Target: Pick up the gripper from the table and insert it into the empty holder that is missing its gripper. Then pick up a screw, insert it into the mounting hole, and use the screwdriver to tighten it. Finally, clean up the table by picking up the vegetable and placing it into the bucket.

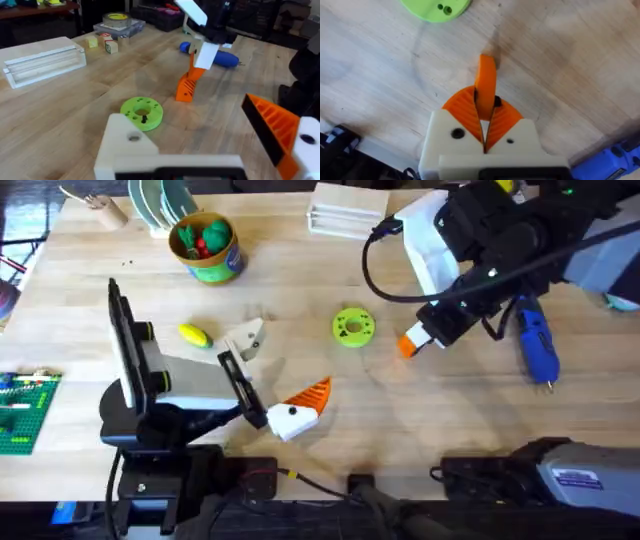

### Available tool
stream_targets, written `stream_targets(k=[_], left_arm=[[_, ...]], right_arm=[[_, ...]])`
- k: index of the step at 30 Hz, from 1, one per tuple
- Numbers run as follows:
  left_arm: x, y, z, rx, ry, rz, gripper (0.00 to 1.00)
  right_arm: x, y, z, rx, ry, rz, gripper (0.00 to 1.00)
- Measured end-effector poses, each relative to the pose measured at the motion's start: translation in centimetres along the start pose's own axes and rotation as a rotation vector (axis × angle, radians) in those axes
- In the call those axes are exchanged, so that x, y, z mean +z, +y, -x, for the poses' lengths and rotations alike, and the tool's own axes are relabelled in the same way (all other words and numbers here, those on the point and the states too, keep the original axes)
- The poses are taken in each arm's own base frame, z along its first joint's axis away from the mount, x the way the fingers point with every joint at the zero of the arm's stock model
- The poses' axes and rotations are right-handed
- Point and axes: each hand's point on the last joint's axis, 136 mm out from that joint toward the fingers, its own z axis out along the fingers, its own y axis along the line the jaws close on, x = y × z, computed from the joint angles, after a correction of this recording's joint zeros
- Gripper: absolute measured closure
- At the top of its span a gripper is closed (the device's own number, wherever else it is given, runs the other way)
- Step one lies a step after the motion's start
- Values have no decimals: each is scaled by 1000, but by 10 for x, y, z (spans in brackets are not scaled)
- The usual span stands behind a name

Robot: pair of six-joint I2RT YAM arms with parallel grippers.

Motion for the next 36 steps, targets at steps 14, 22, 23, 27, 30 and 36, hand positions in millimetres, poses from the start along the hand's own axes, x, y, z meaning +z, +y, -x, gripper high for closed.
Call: stream_targets(k=[14, 22, 23, 27, 30, 36], left_arm=[[0, 0, 0, 0, 0, -3, 8], [0, -1, 0, -1, 0, -3, 7], [0, -1, 0, -1, 0, -3, 7], [0, -1, 0, -1, 0, -3, 8], [0, -1, 0, -1, 0, -3, 8], [0, -1, 0, -1, 0, -3, 8]], right_arm=[[-108, -8, 25, 62, -321, -70, 989], [-125, 5, 67, 157, -651, 189, 990], [-121, 11, 73, 155, -683, 251, 990], [-97, 39, 89, 180, -730, 533, 991], [-82, 57, 86, 226, -659, 695, 992], [-82, 92, 101, 152, -621, 960, 992]])
